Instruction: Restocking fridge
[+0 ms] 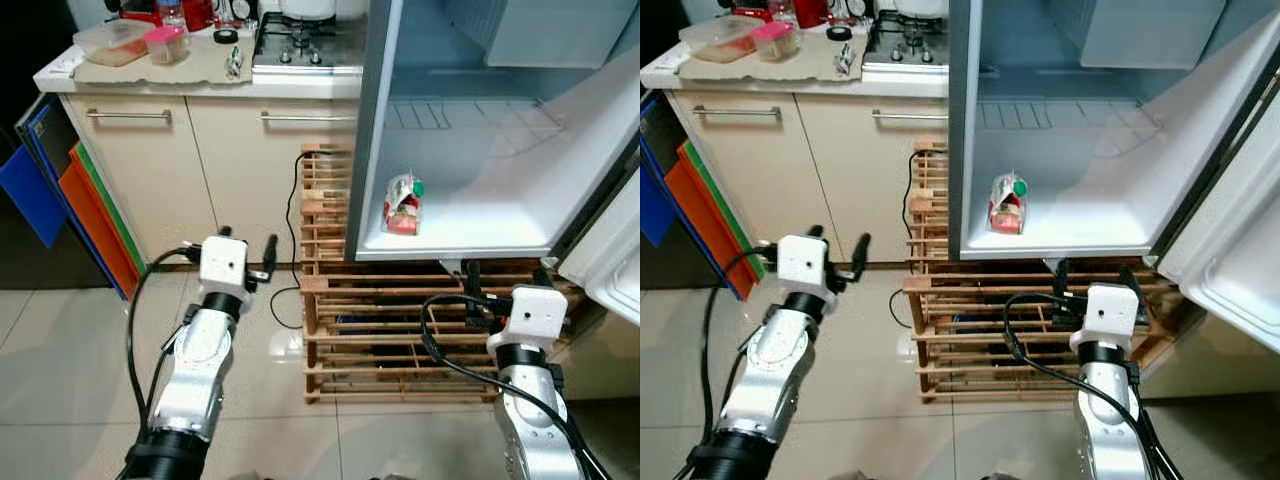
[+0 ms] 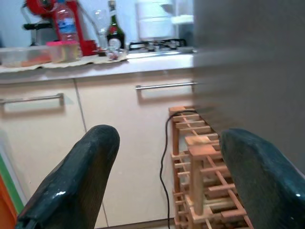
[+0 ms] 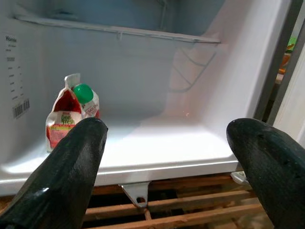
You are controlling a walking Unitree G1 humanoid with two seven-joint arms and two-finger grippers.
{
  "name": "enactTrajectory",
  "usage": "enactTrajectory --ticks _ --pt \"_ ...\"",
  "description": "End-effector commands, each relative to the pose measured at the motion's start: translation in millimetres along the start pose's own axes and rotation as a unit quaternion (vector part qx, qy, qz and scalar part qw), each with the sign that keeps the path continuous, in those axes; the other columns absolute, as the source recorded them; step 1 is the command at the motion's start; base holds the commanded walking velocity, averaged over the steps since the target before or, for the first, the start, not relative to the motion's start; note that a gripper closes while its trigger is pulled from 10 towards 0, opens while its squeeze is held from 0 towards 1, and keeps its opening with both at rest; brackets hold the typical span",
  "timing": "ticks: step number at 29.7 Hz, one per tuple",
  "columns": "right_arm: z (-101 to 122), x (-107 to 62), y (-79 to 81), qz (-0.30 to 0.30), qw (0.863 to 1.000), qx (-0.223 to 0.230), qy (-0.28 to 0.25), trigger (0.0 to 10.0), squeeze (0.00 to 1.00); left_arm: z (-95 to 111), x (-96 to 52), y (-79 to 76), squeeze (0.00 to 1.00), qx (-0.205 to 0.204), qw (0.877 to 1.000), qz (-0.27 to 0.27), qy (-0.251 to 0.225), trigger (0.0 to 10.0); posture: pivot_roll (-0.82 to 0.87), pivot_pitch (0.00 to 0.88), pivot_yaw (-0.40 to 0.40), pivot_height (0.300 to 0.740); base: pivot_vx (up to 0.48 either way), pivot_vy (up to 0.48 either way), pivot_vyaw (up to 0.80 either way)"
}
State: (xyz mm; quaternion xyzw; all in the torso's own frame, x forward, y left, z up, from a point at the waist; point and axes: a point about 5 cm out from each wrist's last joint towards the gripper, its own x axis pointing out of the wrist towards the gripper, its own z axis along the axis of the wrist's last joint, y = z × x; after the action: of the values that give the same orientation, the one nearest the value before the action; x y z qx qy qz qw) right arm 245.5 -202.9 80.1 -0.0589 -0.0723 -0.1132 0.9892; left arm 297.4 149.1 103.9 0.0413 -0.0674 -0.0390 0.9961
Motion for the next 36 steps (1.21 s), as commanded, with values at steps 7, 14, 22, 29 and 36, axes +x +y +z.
enactTrajectory --ticks 7,14,22,29,36 --pt "5.4 10.0 -13.6 -0.048 0.999 0.010 -0.002 10.0 0.00 -6.1 6.1 -8.4 0.00 -0.022 0.999 -0.018 0.026 10.0 0.05 0.000 0.019 0.740 0.000 0.000 0.00" --pt "4.0 13.1 -8.9 -0.039 0.999 0.003 0.005 10.0 0.00 -6.5 5.9 -15.3 0.00 -0.041 0.998 -0.037 0.028 10.0 0.05 0.004 0.021 0.740 0.000 0.000 0.00" --pt "2.0 15.9 -6.9 -0.037 0.999 0.008 0.013 10.0 0.00 -5.1 9.7 -17.9 0.00 -0.034 0.998 -0.041 0.033 10.0 0.05 0.009 0.023 0.740 -0.099 0.000 0.00" --pt "-0.9 13.6 -3.4 -0.029 0.999 0.007 0.021 10.0 0.00 -4.6 13.8 -19.1 0.00 -0.044 0.997 -0.046 0.037 10.0 0.04 0.010 0.024 0.740 -0.395 0.000 0.00" --pt "-3.1 11.5 -1.9 -0.023 0.999 0.003 0.025 10.0 0.00 -3.6 17.9 -20.2 0.00 -0.044 0.997 -0.049 0.037 10.0 0.04 0.012 0.024 0.740 -0.357 0.000 0.00"
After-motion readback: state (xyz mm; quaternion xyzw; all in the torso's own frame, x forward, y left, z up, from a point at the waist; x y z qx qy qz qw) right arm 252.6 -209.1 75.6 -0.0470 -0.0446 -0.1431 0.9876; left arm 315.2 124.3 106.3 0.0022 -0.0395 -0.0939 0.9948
